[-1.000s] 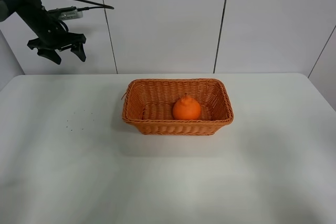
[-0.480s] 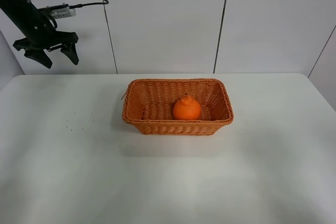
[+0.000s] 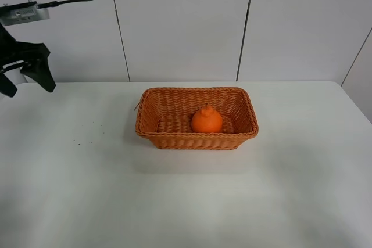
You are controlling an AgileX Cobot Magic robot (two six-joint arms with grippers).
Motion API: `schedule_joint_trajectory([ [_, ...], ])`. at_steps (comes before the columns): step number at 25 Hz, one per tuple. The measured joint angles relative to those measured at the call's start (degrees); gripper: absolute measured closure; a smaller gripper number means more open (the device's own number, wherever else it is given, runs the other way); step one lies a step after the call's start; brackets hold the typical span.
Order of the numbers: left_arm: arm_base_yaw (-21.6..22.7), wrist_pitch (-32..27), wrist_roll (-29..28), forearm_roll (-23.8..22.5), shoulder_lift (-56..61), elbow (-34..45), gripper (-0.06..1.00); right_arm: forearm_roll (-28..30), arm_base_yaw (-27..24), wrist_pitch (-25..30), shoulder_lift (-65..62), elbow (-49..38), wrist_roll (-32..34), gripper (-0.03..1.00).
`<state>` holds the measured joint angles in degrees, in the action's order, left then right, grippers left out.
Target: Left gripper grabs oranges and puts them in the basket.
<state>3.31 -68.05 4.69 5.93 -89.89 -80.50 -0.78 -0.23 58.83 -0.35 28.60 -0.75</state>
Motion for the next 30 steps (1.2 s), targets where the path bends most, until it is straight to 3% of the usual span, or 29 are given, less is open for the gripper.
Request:
schedule_joint_trajectory([
  [11, 0.00, 0.57, 0.02, -0.18, 29.75, 30.36, 0.09, 0.00, 0.00, 0.00, 0.00, 0.00, 0.00, 0.27],
  [17, 0.00, 7.42, 0.02, -0.18, 47.82, 45.48, 0.09, 0.00, 0.00, 0.00, 0.00, 0.00, 0.00, 0.27],
  [24, 0.00, 10.76, 0.08, -0.25, 68.07, 50.83, 0.09, 0.00, 0.00, 0.00, 0.00, 0.00, 0.00, 0.27],
  [30, 0.00, 6.72, 1.53, -1.27, 78.85, 51.63, 0.09, 0.00, 0.00, 0.00, 0.00, 0.00, 0.00, 0.27],
])
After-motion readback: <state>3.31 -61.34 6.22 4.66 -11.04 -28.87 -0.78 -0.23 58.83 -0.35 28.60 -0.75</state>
